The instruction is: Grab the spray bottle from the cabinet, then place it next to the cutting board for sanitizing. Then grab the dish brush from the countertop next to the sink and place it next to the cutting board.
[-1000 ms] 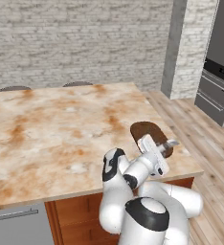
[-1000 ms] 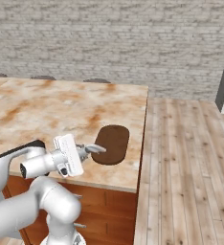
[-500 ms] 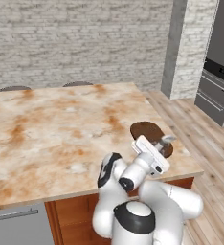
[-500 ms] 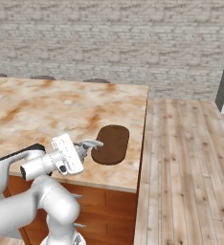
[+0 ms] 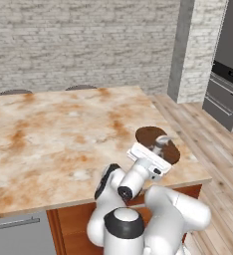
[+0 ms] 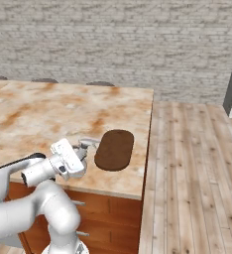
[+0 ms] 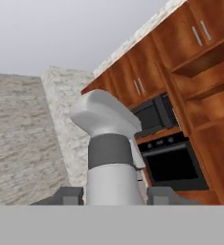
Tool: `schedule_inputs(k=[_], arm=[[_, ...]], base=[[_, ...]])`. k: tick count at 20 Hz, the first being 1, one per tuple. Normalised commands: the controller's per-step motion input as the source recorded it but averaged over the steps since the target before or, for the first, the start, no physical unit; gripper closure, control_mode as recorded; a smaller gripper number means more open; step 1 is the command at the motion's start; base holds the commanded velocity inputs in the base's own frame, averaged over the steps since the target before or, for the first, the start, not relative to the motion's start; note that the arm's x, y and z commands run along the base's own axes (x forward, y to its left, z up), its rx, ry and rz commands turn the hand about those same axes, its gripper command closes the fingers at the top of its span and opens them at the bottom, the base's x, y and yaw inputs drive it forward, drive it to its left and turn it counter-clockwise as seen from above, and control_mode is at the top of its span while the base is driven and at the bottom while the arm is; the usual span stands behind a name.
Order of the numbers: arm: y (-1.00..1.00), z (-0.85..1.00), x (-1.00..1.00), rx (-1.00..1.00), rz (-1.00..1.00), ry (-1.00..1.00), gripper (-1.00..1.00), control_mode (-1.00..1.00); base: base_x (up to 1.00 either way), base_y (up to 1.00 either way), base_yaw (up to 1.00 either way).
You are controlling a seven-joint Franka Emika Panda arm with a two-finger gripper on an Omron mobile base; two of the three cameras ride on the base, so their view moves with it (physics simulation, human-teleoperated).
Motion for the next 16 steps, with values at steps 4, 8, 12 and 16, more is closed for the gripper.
schedule_inputs(k=[4, 8, 12, 16], arm=[[0.67, -0.03, 0.54, -0.13, -0.13, 0.23, 1.0, -1.0], [0.66, -0.18, 0.45, -0.16, -0.15, 0.06, 1.0, -1.0], [0.46, -0.14, -0.27, -0.14, -0.04, -0.27, -1.0, -1.0], [0.62, -0.02, -0.15, -0.13, -0.11, -0.32, -1.0, -1.0]], base=[[0.0, 0.0, 0.0], [0.0, 0.0, 0.0], [0.0, 0.0, 0.0], [0.0, 0.0, 0.0]])
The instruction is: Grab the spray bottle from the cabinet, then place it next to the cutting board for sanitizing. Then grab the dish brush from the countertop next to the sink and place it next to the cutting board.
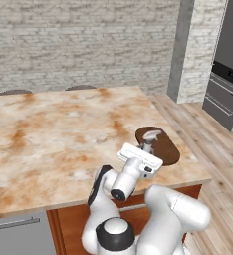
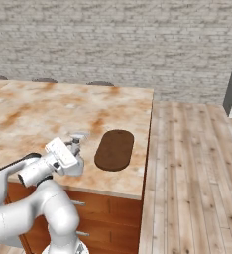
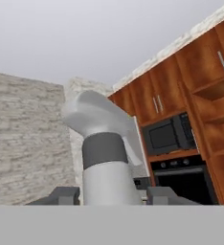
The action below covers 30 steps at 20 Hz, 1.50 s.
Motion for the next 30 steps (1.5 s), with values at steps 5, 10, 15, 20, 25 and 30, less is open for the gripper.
schedule_inputs(k=[5, 10, 15, 20, 25, 30], arm=[[0.59, 0.0, -0.02, -0.1, -0.15, -0.22, -1.0, -1.0], [0.65, 0.0, 0.0, -0.11, -0.22, -0.07, -1.0, -1.0], [0.97, 0.01, 0.0, -0.13, -0.2, -0.01, -1.0, -1.0], [0.83, 0.08, -0.06, -0.09, -0.15, -0.06, -1.0, -1.0], [0.41, 0.28, -0.32, 0.0, -0.11, -0.18, -1.0, -1.0], [0.86, 0.11, -0.36, 0.0, -0.1, -0.19, -1.0, -1.0]], base=[[0.0, 0.0, 0.0], [0.0, 0.0, 0.0], [0.0, 0.0, 0.0], [0.0, 0.0, 0.0], [0.0, 0.0, 0.0], [0.0, 0.0, 0.0]])
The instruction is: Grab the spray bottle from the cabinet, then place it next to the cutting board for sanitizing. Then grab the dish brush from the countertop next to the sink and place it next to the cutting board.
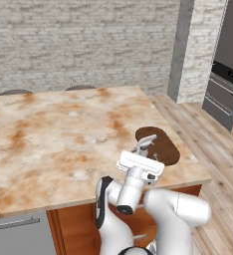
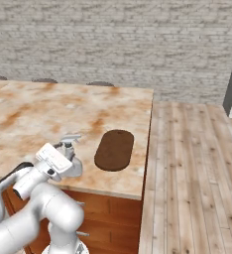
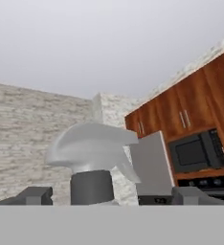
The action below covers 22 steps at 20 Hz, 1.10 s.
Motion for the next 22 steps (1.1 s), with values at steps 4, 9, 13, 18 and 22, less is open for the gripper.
schedule_inputs(k=[4, 9, 13, 18, 22], arm=[[0.81, 0.28, -0.28, -0.01, -0.08, -0.22, -1.0, -1.0], [0.44, 0.58, -0.76, 0.0, -0.11, -0.26, -1.0, -1.0], [0.36, 0.97, -0.87, 0.0, -0.12, -0.36, -1.0, -1.0], [0.22, 1.0, -0.81, 0.0, -0.11, -0.5, -1.0, -1.0], [0.22, 1.0, -0.62, 0.0, -0.11, -0.48, -1.0, -1.0]], base=[[0.0, 0.0, 0.0], [0.0, 0.0, 0.0], [0.0, 0.0, 0.0], [0.0, 0.0, 0.0], [0.0, 0.0, 0.0]])
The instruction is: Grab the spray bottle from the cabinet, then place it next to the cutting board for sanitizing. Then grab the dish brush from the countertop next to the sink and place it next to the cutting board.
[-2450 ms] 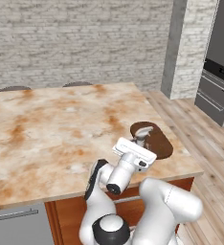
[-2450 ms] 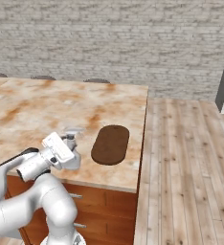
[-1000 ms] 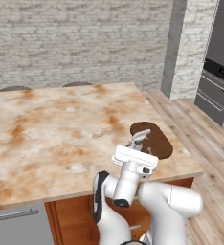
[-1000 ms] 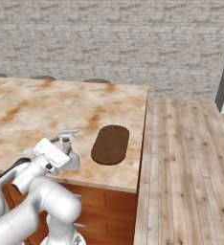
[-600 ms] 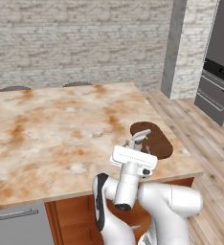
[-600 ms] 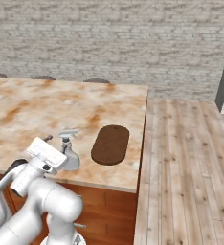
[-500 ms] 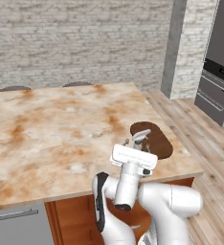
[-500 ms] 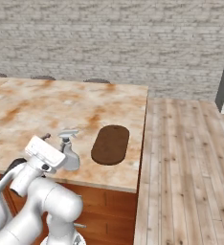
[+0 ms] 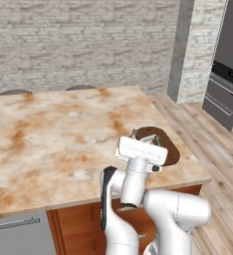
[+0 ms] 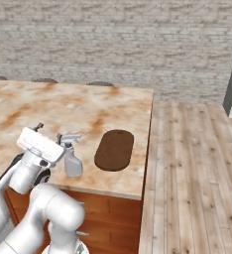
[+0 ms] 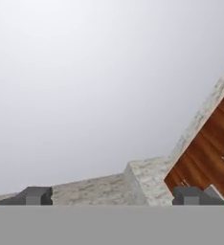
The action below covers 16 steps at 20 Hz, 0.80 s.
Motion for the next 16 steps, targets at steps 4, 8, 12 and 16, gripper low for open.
schedule_inputs(k=[4, 8, 12, 16], arm=[[0.15, 1.0, -0.35, 0.0, -0.02, -0.35, -1.0, -1.0], [-0.13, 1.0, -0.41, 0.0, -0.01, -0.06, -1.0, -1.0], [-0.58, 1.0, -0.39, 0.0, -0.1, 0.12, -1.0, -1.0], [-0.87, 1.0, -0.29, 0.01, -0.22, 0.24, -1.0, -1.0]], base=[[0.0, 0.0, 0.0], [0.0, 0.0, 0.0], [0.0, 0.0, 0.0], [0.0, 0.0, 0.0]])
